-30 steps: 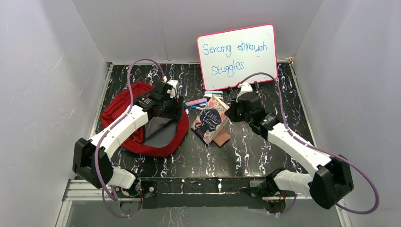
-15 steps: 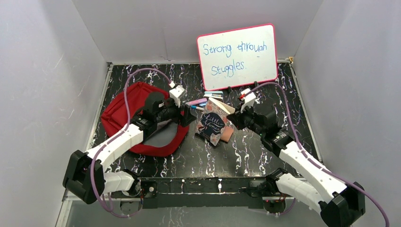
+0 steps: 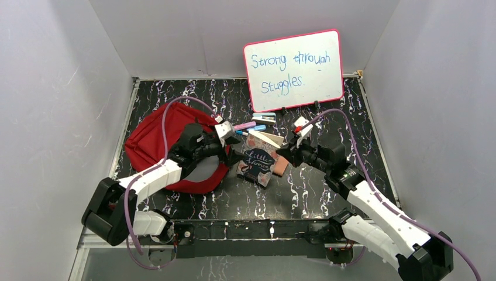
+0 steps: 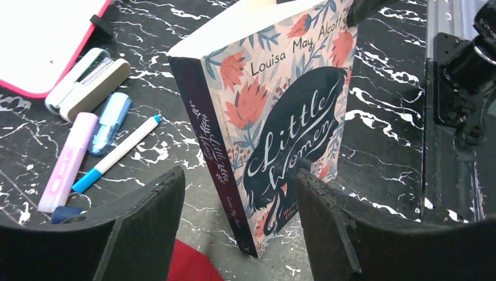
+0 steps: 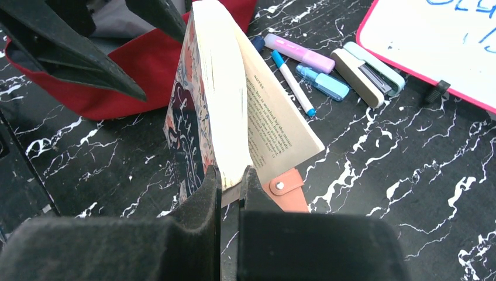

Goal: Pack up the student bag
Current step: Pick up the book from the center of the board.

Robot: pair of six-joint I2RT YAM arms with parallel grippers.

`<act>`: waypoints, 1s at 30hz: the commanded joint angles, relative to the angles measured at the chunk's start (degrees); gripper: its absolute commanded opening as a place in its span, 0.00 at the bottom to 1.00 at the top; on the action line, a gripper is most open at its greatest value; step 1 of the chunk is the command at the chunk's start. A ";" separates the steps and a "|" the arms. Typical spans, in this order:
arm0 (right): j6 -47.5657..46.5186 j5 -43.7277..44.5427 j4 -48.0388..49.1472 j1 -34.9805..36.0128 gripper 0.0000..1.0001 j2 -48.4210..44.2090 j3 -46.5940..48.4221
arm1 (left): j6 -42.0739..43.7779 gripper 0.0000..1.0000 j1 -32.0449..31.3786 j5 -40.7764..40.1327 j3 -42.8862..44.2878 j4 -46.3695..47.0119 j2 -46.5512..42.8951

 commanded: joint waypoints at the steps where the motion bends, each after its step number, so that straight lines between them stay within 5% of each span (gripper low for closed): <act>1: -2.03 -3.89 8.72 -0.20 0.00 -3.16 -0.33 | 2.37 0.65 0.29 5.11 -0.78 6.03 1.12; 9: -3.46 -6.54 10.78 -0.20 0.00 -6.26 -3.31 | 1.63 0.60 0.29 13.16 -0.55 7.36 5.59; 17: -3.80 -5.94 10.33 -0.13 0.00 -6.66 -3.53 | 0.62 0.44 0.29 21.85 0.64 7.79 7.69; 23: -3.73 -5.18 10.44 -0.18 0.00 -6.80 -3.51 | 0.19 0.27 0.29 26.44 1.79 7.74 8.49; 27: -3.68 -4.22 9.31 -0.15 0.00 -7.36 -2.78 | 2.03 0.00 0.29 28.71 4.12 4.11 9.58; 30: -3.85 -3.82 7.25 -0.19 0.19 -8.05 -1.21 | 4.26 0.00 0.29 28.42 6.88 -1.17 10.29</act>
